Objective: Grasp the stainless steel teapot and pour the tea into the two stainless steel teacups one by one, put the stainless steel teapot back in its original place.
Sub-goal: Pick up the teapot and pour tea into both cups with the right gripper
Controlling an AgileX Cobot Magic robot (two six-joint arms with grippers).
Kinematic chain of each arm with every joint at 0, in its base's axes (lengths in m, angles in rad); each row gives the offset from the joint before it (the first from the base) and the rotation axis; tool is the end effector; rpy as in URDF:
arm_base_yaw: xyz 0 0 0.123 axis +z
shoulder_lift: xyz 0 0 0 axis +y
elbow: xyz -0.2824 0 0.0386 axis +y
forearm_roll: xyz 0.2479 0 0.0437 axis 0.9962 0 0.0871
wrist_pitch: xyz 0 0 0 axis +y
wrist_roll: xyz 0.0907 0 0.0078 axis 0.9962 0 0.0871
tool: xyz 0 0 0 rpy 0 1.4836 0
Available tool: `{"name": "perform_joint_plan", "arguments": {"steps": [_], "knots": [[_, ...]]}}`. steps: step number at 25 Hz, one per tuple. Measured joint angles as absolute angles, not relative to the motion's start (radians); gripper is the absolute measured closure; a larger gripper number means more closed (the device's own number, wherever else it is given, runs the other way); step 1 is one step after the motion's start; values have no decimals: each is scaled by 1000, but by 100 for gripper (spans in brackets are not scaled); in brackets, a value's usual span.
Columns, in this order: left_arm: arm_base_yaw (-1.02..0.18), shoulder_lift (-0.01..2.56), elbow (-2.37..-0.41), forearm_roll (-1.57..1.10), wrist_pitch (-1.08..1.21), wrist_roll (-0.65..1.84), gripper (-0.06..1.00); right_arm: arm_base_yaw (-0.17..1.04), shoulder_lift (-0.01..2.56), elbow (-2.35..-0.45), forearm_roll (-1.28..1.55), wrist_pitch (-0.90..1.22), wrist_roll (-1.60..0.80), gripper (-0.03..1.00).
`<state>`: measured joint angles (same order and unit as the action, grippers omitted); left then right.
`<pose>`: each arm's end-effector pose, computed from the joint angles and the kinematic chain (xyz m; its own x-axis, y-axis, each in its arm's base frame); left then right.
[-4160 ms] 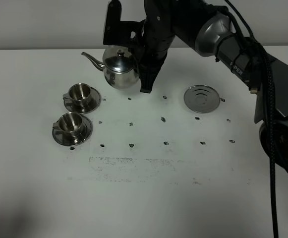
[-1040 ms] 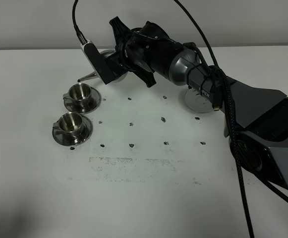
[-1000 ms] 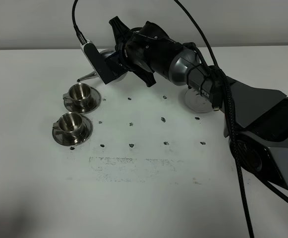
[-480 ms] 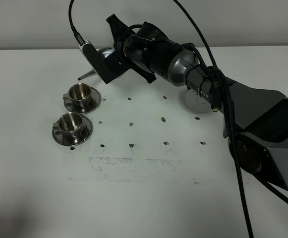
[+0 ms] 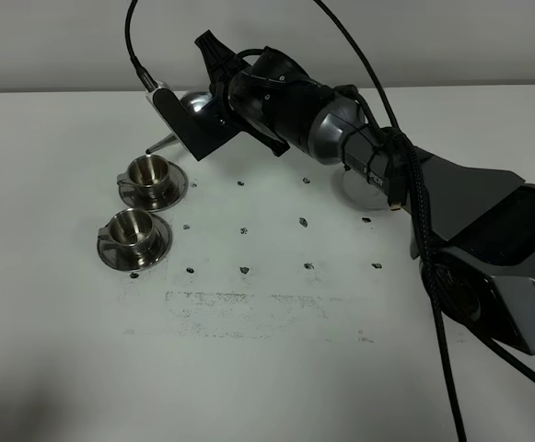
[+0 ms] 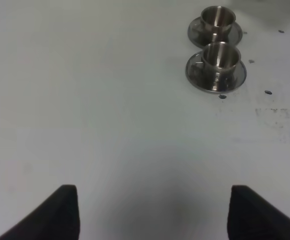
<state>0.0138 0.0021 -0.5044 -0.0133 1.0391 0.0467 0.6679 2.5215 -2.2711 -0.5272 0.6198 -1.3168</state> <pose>-0.0041 -0.0011 0.2802 -0.4343 0.0340 -0.9001 0.0139 0.9994 0.0310 0.4631 0.3314 0.1794 0.5083 -0.7955 0.3298 -0.4275 -0.5655 -0.7052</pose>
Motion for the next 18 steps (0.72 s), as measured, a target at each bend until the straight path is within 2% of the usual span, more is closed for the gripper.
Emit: {"name": "perform_joint_plan", "arguments": {"steps": [18], "knots": [[14,2,-504,-13,1039,47,34,672,2535,-2271,-597,590,-1335,77]]}}
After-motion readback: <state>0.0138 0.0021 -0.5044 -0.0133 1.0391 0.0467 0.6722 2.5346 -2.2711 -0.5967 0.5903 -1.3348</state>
